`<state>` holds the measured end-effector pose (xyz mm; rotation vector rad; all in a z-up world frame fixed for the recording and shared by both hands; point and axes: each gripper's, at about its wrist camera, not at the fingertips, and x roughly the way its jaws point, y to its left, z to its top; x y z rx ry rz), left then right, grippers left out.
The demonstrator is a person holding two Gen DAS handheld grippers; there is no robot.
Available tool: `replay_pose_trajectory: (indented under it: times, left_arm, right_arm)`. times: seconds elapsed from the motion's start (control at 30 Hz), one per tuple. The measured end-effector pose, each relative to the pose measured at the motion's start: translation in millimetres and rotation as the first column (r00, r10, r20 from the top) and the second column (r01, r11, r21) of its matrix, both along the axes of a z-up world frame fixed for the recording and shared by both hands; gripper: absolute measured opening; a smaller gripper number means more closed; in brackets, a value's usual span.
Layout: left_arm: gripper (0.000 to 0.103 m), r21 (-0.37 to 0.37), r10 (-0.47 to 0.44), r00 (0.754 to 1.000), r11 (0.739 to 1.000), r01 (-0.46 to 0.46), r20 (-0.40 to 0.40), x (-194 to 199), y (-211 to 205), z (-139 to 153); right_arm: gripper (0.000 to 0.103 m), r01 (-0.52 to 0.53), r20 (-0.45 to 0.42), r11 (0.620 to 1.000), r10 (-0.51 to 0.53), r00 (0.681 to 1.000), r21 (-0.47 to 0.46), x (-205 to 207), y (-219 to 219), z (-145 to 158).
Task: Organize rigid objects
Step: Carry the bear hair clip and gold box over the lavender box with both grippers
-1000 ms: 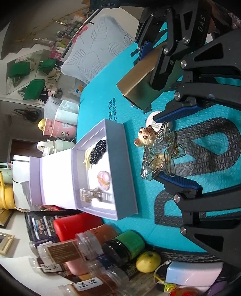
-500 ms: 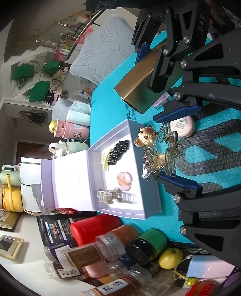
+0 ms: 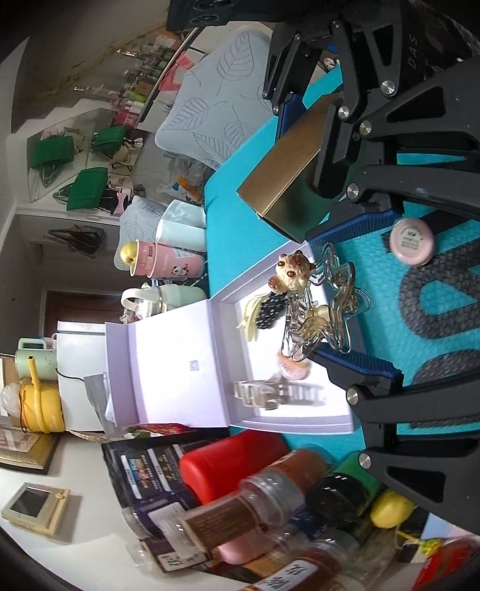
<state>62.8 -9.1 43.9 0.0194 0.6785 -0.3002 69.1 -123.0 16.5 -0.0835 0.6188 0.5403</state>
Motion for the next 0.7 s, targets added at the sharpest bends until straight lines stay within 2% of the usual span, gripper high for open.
replay_pose_trajectory:
  times: [0.27,0.7]
  left_arm:
    - [0.054,0.03,0.003,1.0,1.0,-0.003,0.024,20.9,4.7,8.9]
    - [0.054,0.048,0.02,0.999,0.999,-0.022,0.035,56.9,14.2,14.9]
  right_arm:
    - [0.044,-0.036,0.042,0.999,0.036,0.998,-0.005,20.0,7.8,12.8]
    - [0.044,-0.067,0.054,0.998,0.067,0.996,-0.004,63.0,22.5,21.4]
